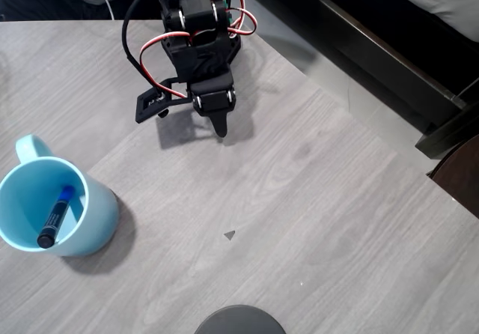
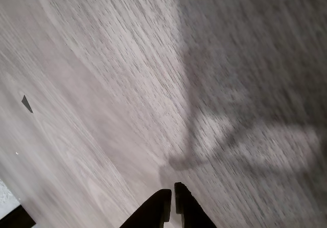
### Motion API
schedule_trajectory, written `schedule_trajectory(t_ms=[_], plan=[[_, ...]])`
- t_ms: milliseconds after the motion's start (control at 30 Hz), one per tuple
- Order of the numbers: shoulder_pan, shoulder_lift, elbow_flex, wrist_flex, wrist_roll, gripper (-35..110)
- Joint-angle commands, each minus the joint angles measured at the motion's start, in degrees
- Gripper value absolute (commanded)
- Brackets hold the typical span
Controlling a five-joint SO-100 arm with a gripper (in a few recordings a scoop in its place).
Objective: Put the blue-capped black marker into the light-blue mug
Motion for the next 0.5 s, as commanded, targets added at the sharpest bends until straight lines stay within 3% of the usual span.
schedule_trajectory(t_ms=[0,467], plan=[[0.35,1.49,0.44,0.35,-0.18,0],[5.1,1.49,0.44,0.88,-0.09,0]])
